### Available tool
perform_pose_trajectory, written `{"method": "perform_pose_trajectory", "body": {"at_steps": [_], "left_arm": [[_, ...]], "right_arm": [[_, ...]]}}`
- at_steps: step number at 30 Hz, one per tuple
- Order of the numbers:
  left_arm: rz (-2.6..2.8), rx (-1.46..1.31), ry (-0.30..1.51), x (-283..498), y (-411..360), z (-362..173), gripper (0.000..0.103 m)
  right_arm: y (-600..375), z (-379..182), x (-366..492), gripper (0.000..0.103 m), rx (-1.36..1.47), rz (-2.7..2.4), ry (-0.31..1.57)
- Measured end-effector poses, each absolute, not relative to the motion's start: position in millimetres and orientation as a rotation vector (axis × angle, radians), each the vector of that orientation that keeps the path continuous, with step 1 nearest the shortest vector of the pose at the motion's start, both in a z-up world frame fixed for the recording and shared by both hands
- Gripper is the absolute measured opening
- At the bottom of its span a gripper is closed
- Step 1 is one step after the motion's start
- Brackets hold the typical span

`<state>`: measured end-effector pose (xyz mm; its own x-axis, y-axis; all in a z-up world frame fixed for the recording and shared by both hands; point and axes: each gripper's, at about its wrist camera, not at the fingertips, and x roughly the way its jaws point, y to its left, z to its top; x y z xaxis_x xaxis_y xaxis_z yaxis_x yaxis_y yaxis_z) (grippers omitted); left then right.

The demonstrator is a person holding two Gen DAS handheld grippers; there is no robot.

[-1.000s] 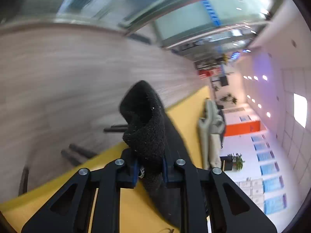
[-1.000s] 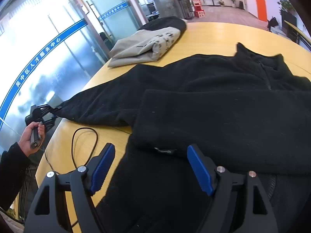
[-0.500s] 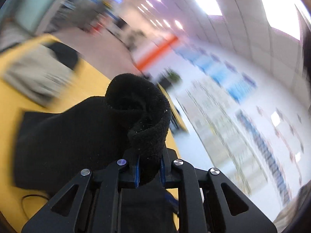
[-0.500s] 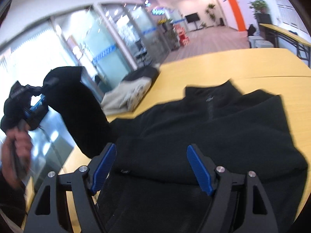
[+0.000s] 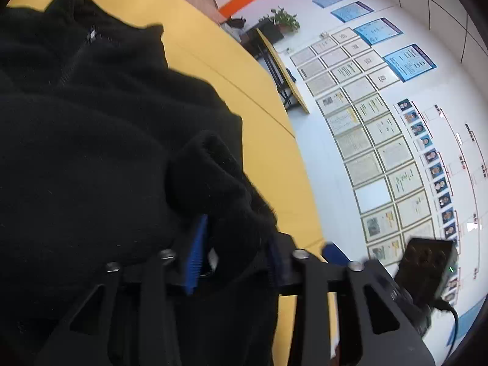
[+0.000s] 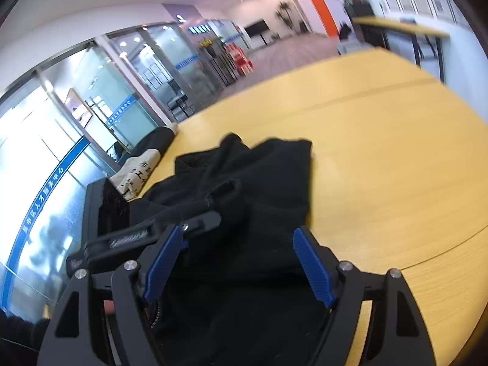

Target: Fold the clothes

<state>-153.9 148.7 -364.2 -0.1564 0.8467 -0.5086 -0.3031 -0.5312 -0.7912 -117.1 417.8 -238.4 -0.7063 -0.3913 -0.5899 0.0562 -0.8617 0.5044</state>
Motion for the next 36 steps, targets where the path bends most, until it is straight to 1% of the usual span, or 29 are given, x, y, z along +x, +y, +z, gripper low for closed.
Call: {"method": "perform_pose_trajectory", "body": {"at_steps": [1,2,3,4,5,8,11,12,13,14,15,17,19,22,23,25,29,31,34,36], "left_arm": [[1.787,-1.261,-0.685,-147,141,-358,0.064],[1.784,-1.228,-0.692,-140,130,-347,0.073],[1.780,-1.195,-0.699,-133,119,-336,0.077],[1.794,-1.169,-0.699,-127,104,-324,0.087],[1.821,-1.148,-0.692,-123,87,-312,0.091],[1.951,-1.123,-0.633,-123,27,-278,0.094],[2.125,-1.108,-0.568,-126,-61,-251,0.094],[2.199,-1.094,-0.547,-125,-92,-243,0.095],[2.282,-1.079,-0.520,-125,-123,-236,0.100],[2.350,-1.085,-0.486,-129,-147,-235,0.103],[2.409,-1.107,-0.446,-136,-168,-237,0.103],[2.466,-1.156,-0.384,-152,-205,-248,0.103],[2.337,-1.225,-0.414,-166,-217,-281,0.103],[2.168,-1.277,-0.404,-174,-195,-316,0.101],[2.115,-1.284,-0.392,-174,-184,-326,0.101],[2.072,-1.261,-0.367,-173,-170,-337,0.101],[2.030,-1.209,-0.317,-177,-157,-341,0.101],[2.067,-1.178,-0.283,-184,-152,-335,0.101],[2.137,-1.212,-0.318,-202,-160,-341,0.100],[2.184,-1.233,-0.347,-210,-167,-346,0.093]], "right_arm": [[420,-241,-122,0.081,1.061,-2.592,-0.690],[421,-244,-128,0.083,1.066,-2.577,-0.704],[416,-248,-132,0.089,1.071,-2.558,-0.713],[412,-252,-137,0.095,1.076,-2.539,-0.722],[407,-258,-142,0.095,1.089,-2.516,-0.730],[390,-288,-164,0.095,1.221,-2.431,-0.721],[373,-305,-183,0.095,1.290,-2.438,-0.641],[367,-309,-188,0.090,1.299,-2.455,-0.603],[361,-312,-193,0.071,1.308,-2.472,-0.564],[357,-314,-198,0.052,1.312,-2.491,-0.543],[359,-311,-200,0.010,1.299,-2.520,-0.583],[364,-303,-203,0.010,1.261,-2.578,-0.656],[363,-273,-192,0.009,1.129,-2.656,-0.645],[366,-226,-173,0.009,0.949,-2.770,-0.644],[375,-222,-171,0.009,0.944,-2.787,-0.685],[398,-241,-174,0.009,1.054,-2.801,-0.770],[407,-293,-180,0.009,1.366,-2.731,-0.763],[402,-292,-175,0.009,1.331,-2.717,-0.758],[393,-290,-171,0.009,1.301,-2.693,-0.742],[384,-292,-173,0.009,1.303,-2.671,-0.719]]}}
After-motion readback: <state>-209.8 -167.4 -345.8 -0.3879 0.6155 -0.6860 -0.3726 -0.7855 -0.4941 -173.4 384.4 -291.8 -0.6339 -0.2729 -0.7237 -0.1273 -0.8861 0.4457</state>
